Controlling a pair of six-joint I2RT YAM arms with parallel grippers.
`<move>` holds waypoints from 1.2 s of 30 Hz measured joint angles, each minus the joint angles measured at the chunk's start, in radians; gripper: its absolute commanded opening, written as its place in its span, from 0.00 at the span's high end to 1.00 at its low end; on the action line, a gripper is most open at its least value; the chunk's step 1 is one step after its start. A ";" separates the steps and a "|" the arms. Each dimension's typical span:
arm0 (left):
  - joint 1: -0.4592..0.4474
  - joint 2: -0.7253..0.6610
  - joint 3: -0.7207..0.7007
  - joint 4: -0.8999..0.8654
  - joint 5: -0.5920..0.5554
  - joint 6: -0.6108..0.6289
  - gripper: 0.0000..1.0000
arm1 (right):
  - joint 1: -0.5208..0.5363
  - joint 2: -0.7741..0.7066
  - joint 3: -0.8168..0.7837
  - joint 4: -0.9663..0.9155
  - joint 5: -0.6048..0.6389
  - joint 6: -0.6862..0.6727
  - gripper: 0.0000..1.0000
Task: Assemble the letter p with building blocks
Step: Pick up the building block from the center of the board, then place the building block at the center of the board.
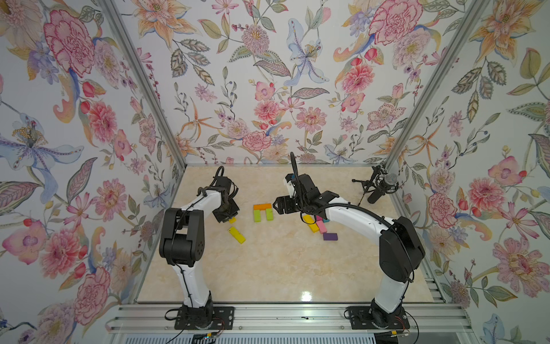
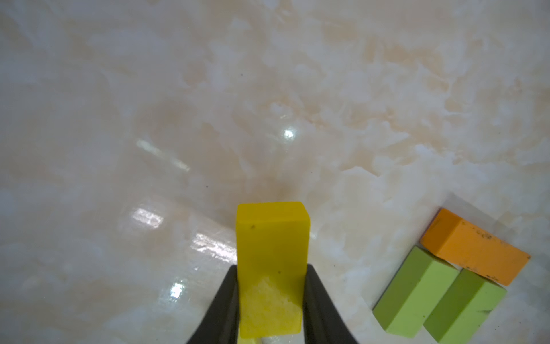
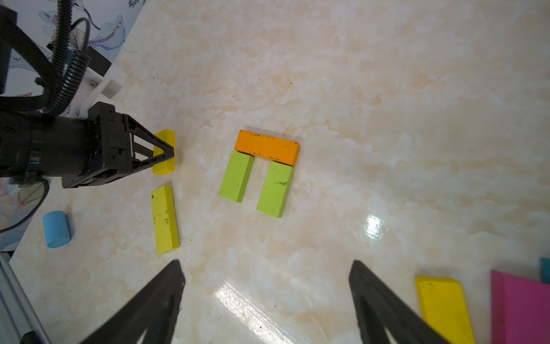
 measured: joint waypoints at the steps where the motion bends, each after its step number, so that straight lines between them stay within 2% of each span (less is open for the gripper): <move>1: -0.008 -0.016 0.000 -0.003 -0.003 0.006 1.00 | -0.001 0.000 0.000 0.000 0.000 0.000 0.13; 10: -0.130 -0.111 0.019 -0.032 -0.027 0.048 1.00 | -0.030 -0.017 -0.046 0.004 0.002 0.004 0.13; 19: -0.294 -0.120 0.076 -0.047 -0.032 0.079 1.00 | -0.099 -0.152 -0.166 0.003 0.024 0.025 0.13; 24: -0.374 -0.069 0.138 -0.058 -0.064 0.156 1.00 | -0.144 -0.230 -0.227 0.006 0.039 0.035 0.13; 29: -0.428 -0.006 0.142 -0.069 -0.084 0.274 1.00 | -0.162 -0.281 -0.264 0.006 0.043 0.042 0.12; 36: -0.475 0.004 0.113 -0.015 -0.024 0.441 0.98 | -0.167 -0.294 -0.278 0.007 0.046 0.045 0.12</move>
